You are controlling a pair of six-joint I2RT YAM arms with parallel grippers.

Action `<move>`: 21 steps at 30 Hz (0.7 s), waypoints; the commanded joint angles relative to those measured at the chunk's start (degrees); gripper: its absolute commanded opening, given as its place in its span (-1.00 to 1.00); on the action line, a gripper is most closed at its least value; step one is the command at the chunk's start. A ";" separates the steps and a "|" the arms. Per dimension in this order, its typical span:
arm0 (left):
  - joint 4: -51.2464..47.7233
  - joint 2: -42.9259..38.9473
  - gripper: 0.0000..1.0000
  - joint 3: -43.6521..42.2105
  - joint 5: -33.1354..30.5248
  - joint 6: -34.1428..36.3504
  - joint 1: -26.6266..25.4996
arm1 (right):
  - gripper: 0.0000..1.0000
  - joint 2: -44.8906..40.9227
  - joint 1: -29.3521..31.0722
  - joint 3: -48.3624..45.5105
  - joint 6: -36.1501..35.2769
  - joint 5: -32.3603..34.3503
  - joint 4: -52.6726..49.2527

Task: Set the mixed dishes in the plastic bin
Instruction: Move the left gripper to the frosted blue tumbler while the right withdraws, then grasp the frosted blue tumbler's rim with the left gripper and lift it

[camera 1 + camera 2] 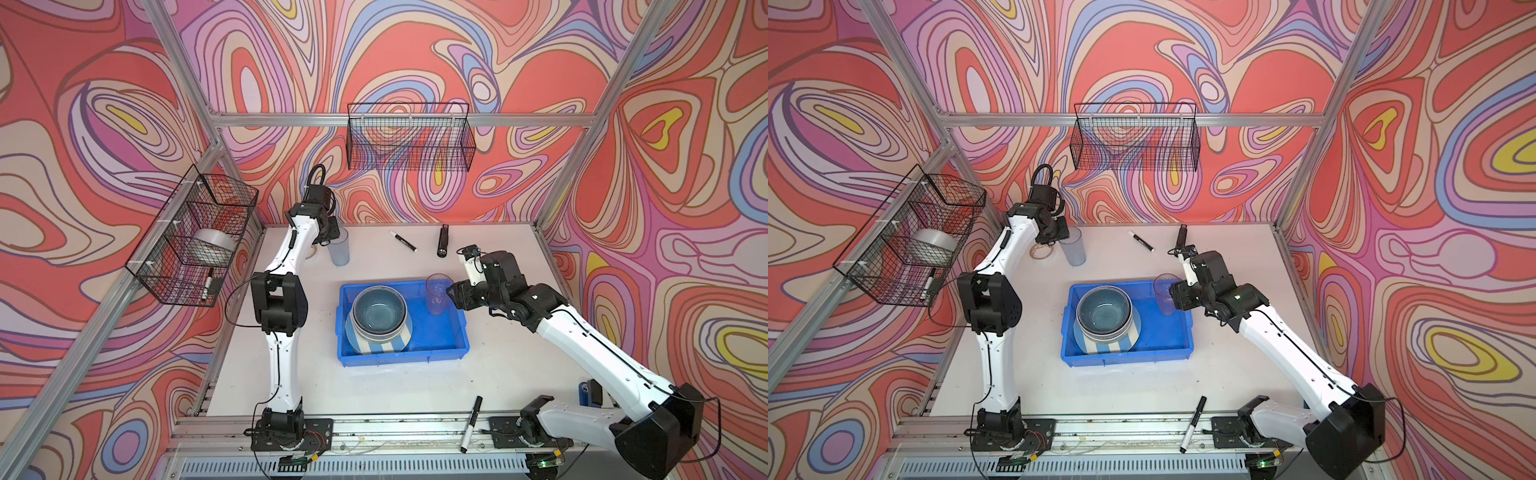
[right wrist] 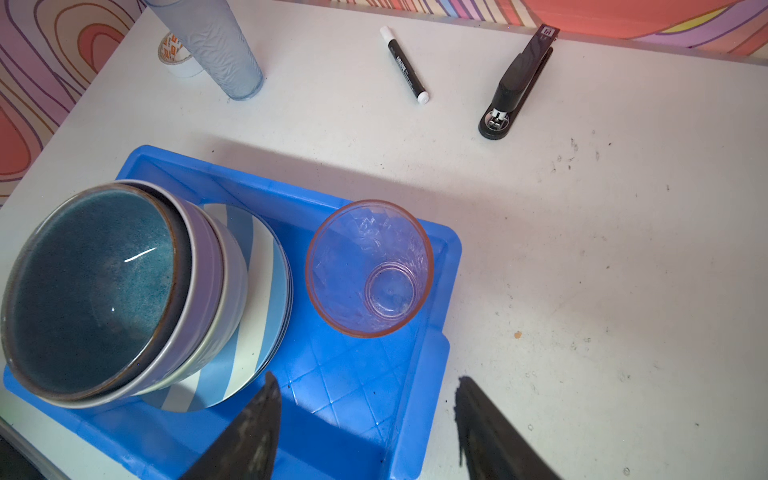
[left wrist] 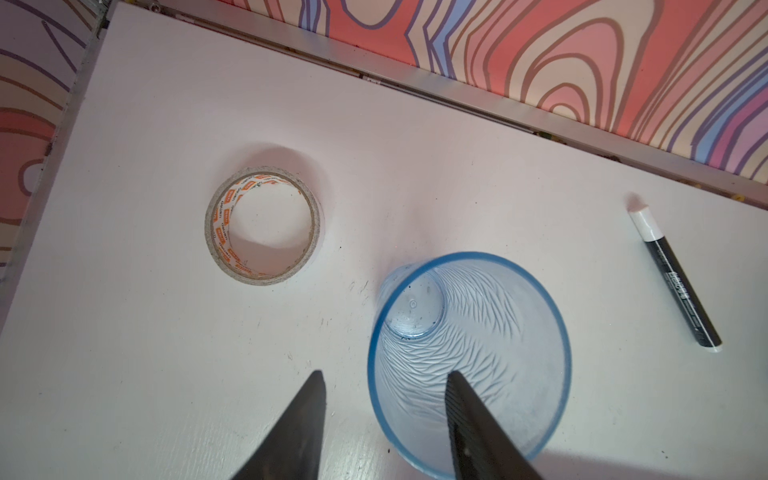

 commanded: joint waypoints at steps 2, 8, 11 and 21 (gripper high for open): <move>-3.35 2.76 -0.03 2.84 -0.13 1.71 0.59 | 0.36 -1.16 -0.24 0.01 -0.23 -0.94 0.18; -4.51 3.63 -0.22 3.50 0.16 2.24 0.77 | 0.35 -1.08 -0.24 0.54 -0.24 -1.22 0.16; -5.09 3.78 -0.36 3.52 0.34 2.55 0.77 | 0.35 -1.08 -0.25 0.47 -0.14 -1.25 0.20; -6.96 4.03 -0.74 3.51 0.59 2.60 1.04 | 0.35 -1.45 -0.25 -0.11 0.13 -1.23 0.05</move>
